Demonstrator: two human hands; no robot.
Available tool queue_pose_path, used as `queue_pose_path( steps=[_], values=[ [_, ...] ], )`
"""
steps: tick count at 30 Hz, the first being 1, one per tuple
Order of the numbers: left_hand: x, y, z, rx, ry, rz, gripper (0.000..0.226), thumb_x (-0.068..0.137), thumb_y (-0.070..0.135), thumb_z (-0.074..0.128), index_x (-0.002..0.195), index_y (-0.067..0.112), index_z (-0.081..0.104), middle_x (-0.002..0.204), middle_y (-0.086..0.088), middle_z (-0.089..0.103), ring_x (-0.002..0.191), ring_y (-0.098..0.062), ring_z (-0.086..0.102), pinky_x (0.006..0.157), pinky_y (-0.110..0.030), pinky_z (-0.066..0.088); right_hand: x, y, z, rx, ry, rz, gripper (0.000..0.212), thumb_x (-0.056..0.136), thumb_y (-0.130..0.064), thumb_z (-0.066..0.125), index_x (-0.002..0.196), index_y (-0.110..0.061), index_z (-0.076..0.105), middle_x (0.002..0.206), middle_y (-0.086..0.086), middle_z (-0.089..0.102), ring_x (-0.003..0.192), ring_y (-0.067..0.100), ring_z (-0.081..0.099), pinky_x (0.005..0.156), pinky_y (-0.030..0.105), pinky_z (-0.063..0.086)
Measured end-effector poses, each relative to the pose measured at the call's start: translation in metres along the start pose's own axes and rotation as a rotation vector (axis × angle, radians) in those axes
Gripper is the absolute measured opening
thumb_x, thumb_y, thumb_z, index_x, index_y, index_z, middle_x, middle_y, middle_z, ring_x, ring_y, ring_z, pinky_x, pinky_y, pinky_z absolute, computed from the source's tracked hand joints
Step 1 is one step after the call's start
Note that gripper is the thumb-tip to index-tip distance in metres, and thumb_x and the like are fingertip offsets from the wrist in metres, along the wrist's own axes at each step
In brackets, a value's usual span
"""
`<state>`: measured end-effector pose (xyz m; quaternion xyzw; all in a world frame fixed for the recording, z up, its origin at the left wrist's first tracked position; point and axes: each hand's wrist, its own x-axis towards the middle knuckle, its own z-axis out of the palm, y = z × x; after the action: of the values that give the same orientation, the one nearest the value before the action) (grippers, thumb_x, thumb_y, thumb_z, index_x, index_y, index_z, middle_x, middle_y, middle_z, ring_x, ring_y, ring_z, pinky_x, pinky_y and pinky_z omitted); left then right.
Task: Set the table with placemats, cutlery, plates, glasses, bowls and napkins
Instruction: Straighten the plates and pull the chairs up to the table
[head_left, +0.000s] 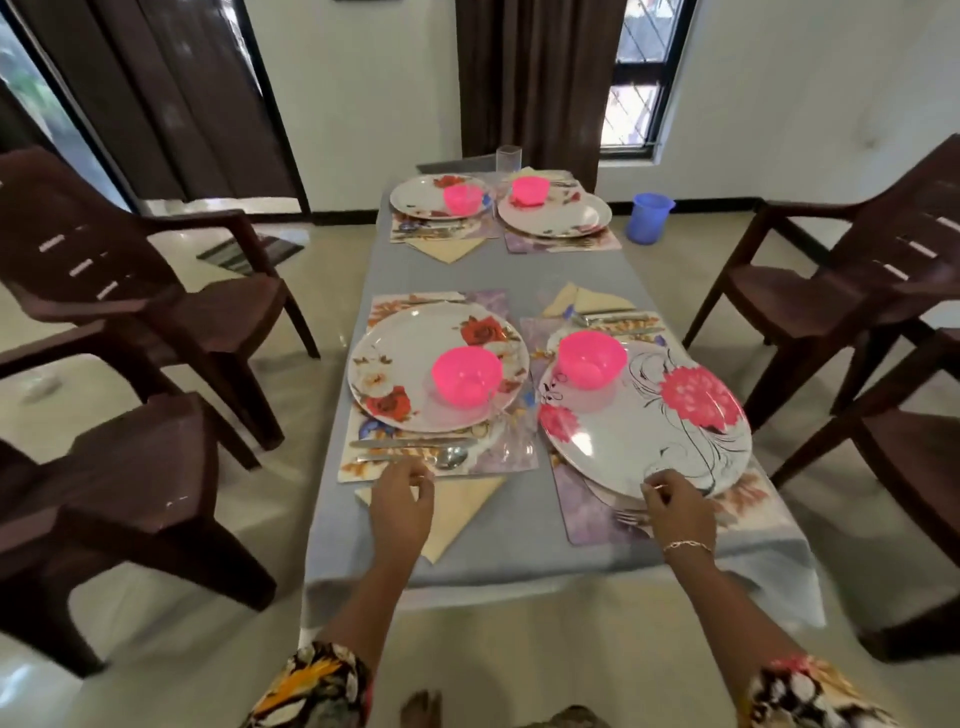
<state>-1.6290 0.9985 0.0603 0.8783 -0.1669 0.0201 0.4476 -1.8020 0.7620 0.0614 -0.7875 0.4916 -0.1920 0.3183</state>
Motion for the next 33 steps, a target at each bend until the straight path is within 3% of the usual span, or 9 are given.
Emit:
queue_pose_path(
  steps=[3, 7, 13, 16, 20, 23, 27, 31, 33],
  values=[
    [-0.011, -0.006, -0.009, 0.126, 0.223, -0.047, 0.007, 0.083, -0.002, 0.059, 0.080, -0.001, 0.066, 0.080, -0.018, 0.065, 0.080, -0.035, 0.058, 0.073, -0.036, 0.040, 0.001, 0.021, -0.006, 0.119, 0.139, 0.208, 0.008, 0.083, -0.004, 0.061, 0.084, 0.001, 0.067, 0.089, 0.022, 0.067, 0.087, 0.036, 0.061, 0.071, 0.032, 0.040],
    [-0.021, -0.021, -0.020, 0.253, 0.413, -0.536, 0.030, 0.088, 0.011, 0.058, 0.116, 0.003, 0.058, 0.125, -0.026, 0.051, 0.118, -0.041, 0.043, 0.100, -0.051, 0.030, 0.002, 0.051, -0.012, 0.317, 0.366, 0.609, 0.011, 0.082, -0.007, 0.062, 0.091, -0.009, 0.067, 0.105, 0.022, 0.065, 0.101, 0.039, 0.057, 0.089, 0.044, 0.047],
    [-0.039, -0.057, -0.015, -0.315, 0.524, -1.071, 0.049, 0.090, 0.011, 0.051, 0.135, 0.001, 0.033, 0.141, -0.027, 0.034, 0.123, -0.043, 0.042, 0.103, -0.050, 0.037, 0.011, 0.069, -0.019, 0.857, 0.313, 1.012, 0.049, 0.079, -0.018, 0.071, 0.120, 0.003, 0.052, 0.110, 0.015, 0.061, 0.086, 0.028, 0.061, 0.072, 0.035, 0.053],
    [-0.053, -0.064, -0.017, -0.547, 0.484, -1.059, 0.037, 0.088, 0.006, 0.054, 0.123, 0.006, 0.043, 0.127, -0.028, 0.048, 0.092, -0.035, 0.053, 0.084, -0.048, 0.050, 0.019, 0.077, -0.021, 0.856, 0.315, 0.968, 0.044, 0.083, -0.021, 0.068, 0.118, 0.000, 0.053, 0.103, 0.015, 0.059, 0.087, 0.028, 0.062, 0.074, 0.034, 0.053],
    [-0.054, -0.073, -0.028, -0.578, 0.426, -1.007, 0.044, 0.093, 0.012, 0.055, 0.134, 0.008, 0.039, 0.124, -0.023, 0.050, 0.098, -0.039, 0.058, 0.079, -0.048, 0.051, 0.034, 0.101, -0.030, 0.814, 0.243, 0.987, 0.036, 0.085, -0.041, 0.061, 0.099, -0.009, 0.050, 0.075, 0.009, 0.056, 0.056, 0.020, 0.051, 0.071, 0.036, 0.050],
    [-0.057, -0.075, -0.035, -0.353, 0.317, -0.889, 0.029, 0.094, 0.019, 0.054, 0.118, 0.004, 0.045, 0.112, -0.027, 0.055, 0.085, -0.040, 0.061, 0.071, -0.047, 0.057, 0.048, 0.119, -0.031, 0.717, 0.159, 0.972, 0.044, 0.088, -0.045, 0.055, 0.075, -0.003, 0.049, 0.066, 0.012, 0.052, 0.044, 0.020, 0.049, 0.046, 0.031, 0.051],
    [-0.056, -0.082, -0.044, -0.371, 0.300, -0.842, 0.023, 0.093, 0.018, 0.058, 0.079, 0.010, 0.042, 0.092, -0.022, 0.056, 0.059, -0.026, 0.055, 0.035, -0.021, 0.050, 0.050, 0.119, -0.039, 0.636, 0.107, 0.912, 0.044, 0.093, -0.032, 0.051, 0.061, -0.005, 0.040, 0.052, 0.011, 0.041, 0.016, 0.011, 0.033, 0.025, 0.017, 0.036],
    [-0.057, -0.078, -0.047, -0.414, 0.295, -0.865, 0.025, 0.093, 0.018, 0.057, 0.074, 0.011, 0.042, 0.091, -0.020, 0.055, 0.059, -0.026, 0.055, 0.039, -0.023, 0.052, 0.048, 0.121, -0.041, 0.618, 0.073, 0.889, 0.046, 0.094, -0.034, 0.051, 0.059, -0.007, 0.039, 0.051, 0.009, 0.042, 0.022, 0.016, 0.037, 0.028, 0.018, 0.037],
    [-0.057, -0.074, -0.048, -0.449, 0.295, -0.882, 0.019, 0.093, 0.018, 0.058, 0.093, 0.002, 0.049, 0.097, -0.022, 0.055, 0.067, -0.031, 0.058, 0.057, -0.035, 0.057, 0.046, 0.123, -0.043, 0.619, 0.078, 0.922, 0.047, 0.092, -0.040, 0.051, 0.062, -0.006, 0.041, 0.055, 0.011, 0.042, 0.037, 0.020, 0.040, 0.040, 0.030, 0.048]
  ],
)
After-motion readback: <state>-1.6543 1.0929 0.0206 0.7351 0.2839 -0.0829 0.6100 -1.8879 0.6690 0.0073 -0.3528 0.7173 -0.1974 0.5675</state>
